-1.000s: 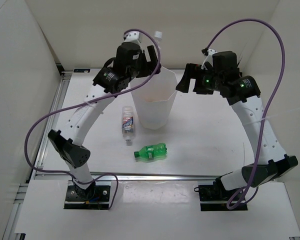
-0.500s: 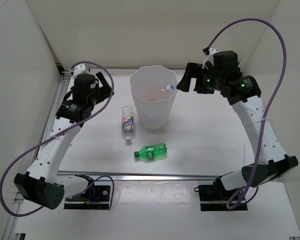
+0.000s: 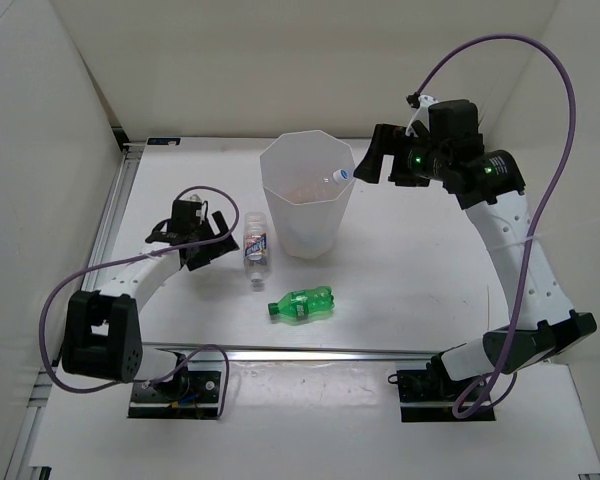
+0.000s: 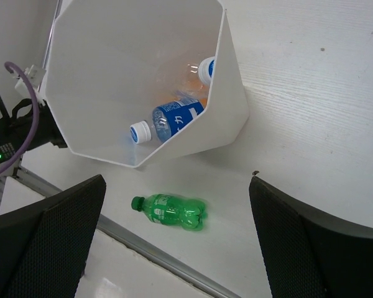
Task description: Put the plastic bottles in the bin
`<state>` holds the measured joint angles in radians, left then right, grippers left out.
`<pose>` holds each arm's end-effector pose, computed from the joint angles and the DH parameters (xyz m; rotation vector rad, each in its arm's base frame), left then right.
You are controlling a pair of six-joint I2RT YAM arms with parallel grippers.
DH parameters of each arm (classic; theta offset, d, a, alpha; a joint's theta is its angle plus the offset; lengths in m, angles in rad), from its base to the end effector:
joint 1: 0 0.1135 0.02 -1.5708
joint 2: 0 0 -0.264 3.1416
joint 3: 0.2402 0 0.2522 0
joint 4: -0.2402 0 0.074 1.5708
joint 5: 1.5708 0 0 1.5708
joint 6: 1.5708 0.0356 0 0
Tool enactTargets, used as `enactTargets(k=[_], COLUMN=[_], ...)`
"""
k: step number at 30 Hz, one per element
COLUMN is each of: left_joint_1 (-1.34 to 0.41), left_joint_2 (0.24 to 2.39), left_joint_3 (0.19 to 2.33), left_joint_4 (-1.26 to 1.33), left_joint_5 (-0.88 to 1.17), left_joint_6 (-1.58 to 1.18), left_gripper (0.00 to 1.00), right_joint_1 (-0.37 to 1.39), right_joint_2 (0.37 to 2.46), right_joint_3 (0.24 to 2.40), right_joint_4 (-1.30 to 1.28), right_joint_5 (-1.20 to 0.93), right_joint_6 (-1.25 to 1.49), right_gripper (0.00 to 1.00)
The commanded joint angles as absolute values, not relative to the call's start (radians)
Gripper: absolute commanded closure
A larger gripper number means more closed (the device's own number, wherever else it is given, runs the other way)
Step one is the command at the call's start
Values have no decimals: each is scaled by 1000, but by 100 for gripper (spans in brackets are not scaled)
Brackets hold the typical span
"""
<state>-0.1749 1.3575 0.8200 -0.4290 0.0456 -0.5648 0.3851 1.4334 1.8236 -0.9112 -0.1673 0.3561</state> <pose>0.2631 -0.0481 0.2075 -0.4804 2.5276 -0.3446 0.2593 0.1115 0.4694 -0.1351 2.1408 0.6168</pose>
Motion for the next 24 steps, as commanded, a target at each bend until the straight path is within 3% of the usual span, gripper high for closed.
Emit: enactTargets(k=[1, 12, 24], left_joint_1=[-167, -199, -284], left_joint_2=[1387, 1578, 1703], left_joint_3=[805, 1044, 1095], left_joint_4=[-287, -265, -265], left_joint_5=[162, 190, 239], left_joint_6=[-558, -571, -561], left_gripper=[1, 1, 1], right_joint_1=[380, 362, 324], right_joint_2=[1424, 1371, 1353], right_joint_3=[1852, 1757, 1718], right_joint_4=[-913, -913, -894], right_joint_5=[-181, -181, -190], right_joint_6=[333, 333, 333], right_gripper=[0, 0, 0])
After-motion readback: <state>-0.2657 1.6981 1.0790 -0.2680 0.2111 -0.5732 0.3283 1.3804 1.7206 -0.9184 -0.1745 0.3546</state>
